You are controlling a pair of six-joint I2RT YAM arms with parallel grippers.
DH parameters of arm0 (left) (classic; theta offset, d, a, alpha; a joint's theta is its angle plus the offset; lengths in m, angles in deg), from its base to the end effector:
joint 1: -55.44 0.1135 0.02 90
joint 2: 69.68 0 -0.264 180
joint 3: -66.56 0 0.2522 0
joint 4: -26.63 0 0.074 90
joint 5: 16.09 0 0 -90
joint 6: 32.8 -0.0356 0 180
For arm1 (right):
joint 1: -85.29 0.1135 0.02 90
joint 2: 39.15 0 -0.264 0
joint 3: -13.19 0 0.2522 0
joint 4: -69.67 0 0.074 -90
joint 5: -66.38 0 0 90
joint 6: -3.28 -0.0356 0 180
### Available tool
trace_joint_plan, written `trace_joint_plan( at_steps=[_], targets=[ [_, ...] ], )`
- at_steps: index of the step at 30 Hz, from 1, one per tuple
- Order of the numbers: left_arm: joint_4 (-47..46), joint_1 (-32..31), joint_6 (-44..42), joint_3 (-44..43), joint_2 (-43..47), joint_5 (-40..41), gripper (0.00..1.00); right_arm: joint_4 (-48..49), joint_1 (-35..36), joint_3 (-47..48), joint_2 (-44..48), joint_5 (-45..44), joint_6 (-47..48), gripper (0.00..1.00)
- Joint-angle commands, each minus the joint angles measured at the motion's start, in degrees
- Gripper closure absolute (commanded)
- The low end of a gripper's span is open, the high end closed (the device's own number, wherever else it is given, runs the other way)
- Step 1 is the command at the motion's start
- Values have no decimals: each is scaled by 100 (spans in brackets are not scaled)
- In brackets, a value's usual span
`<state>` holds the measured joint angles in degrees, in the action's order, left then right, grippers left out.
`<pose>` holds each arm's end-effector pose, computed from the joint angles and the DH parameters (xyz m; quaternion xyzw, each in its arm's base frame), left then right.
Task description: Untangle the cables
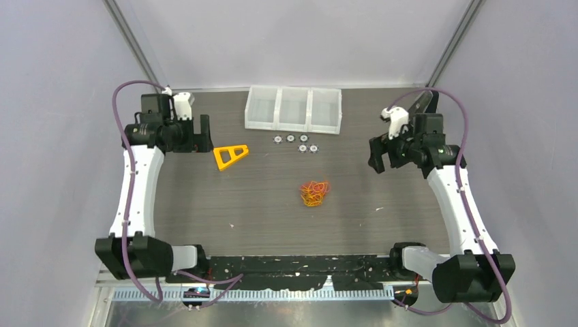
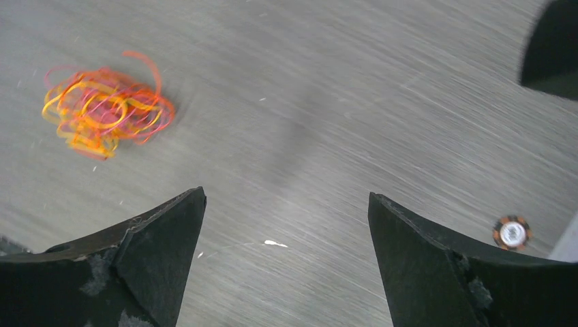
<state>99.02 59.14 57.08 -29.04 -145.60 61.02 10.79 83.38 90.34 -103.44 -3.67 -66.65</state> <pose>0.2591 0.0088 0.3680 0.0065 0.9422 -0.0957 0.3211 0.2262 0.0046 0.3302 -0.2082 0.8916 0.0874 0.3926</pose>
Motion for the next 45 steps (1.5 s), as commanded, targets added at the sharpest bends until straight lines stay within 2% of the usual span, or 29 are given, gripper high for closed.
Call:
trace_joint_plan(
  at_steps=[1,7,9,13,16,24,26,28,29,30,31,32,33,34,36,38,41,45],
  targets=[
    [-660,-35,-234,92,895,391,1,-67,688,-256,99,391,732,5],
    [-1039,-29,-664,1070,2040,-127,1,-7,1933,-148,-595,445,1425,5],
    [-903,-30,-936,1218,2273,-470,1,37,2495,-31,-914,405,1607,5],
    [-325,-30,-1210,1220,2385,-796,1,173,3113,171,-1657,338,1970,5],
    [-70,-31,-1422,1266,2476,-1060,1,330,3376,231,-2133,304,2175,5],
    [-216,-33,-1406,1644,2710,-1273,1,588,3676,258,-3444,124,2577,1],
    [-232,-28,-1371,1683,2673,-1409,1,739,3685,269,-3578,75,2530,9],
    [-277,-28,-1363,1710,2647,-1519,1,872,3677,298,-3611,108,2468,26],
    [-318,-29,-1369,1729,2655,-1572,1,904,3679,336,-3592,129,2449,43],
    [-366,-30,-1379,1741,2665,-1626,1,914,3680,360,-3518,198,2431,51],
    [-437,-28,-1412,1764,2680,-1700,1,903,3680,407,-3458,244,2435,68],
    [-506,-32,-1462,1780,2703,-1824,1,841,3680,422,-3265,369,2476,75],
    [-562,-29,-1521,1797,2723,-1977,1,805,3676,440,-3133,435,2506,88],
    [-631,-40,-1572,1818,2749,-2188,1,747,3673,434,-2832,597,2542,93],
    [-837,-111,-1688,1905,2783,-2675,1,651,3672,424,-2262,905,2567,94],
    [-1154,-439,-1796,2070,2824,-2914,1,622,3672,402,-1710,1250,2501,94],
    [-1836,-1290,-2025,2467,2856,-2956,1,664,3676,370,-1040,1648,2316,94],
    [-2781,-2603,-2214,2674,2626,-2927,3,677,3704,502,-714,1963,1993,94]
  ],
)
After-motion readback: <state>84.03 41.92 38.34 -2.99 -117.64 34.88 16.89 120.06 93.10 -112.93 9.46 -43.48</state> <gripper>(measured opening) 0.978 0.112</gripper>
